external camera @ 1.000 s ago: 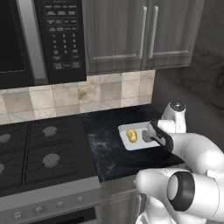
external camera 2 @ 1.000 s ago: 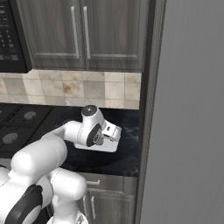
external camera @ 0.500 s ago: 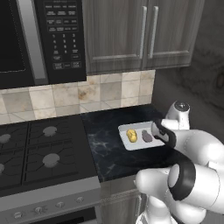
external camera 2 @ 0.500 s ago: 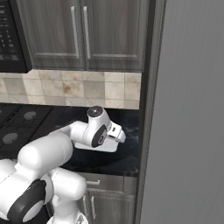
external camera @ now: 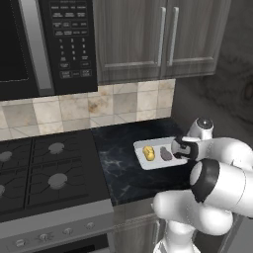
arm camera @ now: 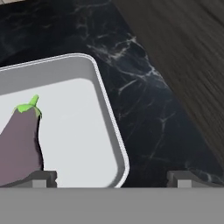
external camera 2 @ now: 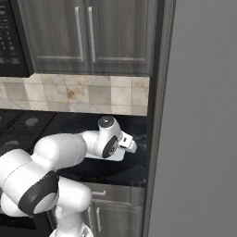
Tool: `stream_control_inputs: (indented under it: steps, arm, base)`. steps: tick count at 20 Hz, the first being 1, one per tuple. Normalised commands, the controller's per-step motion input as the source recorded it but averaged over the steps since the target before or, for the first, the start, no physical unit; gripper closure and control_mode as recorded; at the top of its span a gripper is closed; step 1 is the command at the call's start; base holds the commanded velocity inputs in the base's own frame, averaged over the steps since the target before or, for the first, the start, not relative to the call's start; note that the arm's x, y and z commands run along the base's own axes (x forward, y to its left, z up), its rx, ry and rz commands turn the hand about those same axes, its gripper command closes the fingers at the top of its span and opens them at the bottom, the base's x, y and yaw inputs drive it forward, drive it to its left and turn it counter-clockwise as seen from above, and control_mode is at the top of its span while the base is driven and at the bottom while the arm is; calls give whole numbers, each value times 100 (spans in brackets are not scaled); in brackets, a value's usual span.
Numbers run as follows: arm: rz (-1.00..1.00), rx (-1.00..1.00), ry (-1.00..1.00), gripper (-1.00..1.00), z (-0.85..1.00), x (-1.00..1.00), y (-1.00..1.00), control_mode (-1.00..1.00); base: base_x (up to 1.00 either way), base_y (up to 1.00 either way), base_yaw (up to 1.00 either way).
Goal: Take the eggplant and potato out of the freezer and place them in the tupperware container on the counter. Then put the tupperware containing the vegetables back in the freezer.
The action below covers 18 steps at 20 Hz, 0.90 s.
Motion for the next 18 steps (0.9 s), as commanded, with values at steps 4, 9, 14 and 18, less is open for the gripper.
stream_control_inputs:
  steps: [4,9,14,18]
  arm:
    - [0,0,0,-100,-26,21,-1,-100]
    - [0,0,1,-100,-22,25,0,-100]
    - [0,0,3,-100,-17,30,0,-100]
    - [0,0,6,-100,-12,31,-3,-100]
  base:
    - [0,0,0]
    - [0,0,0]
    - [0,0,0]
    - [0,0,0]
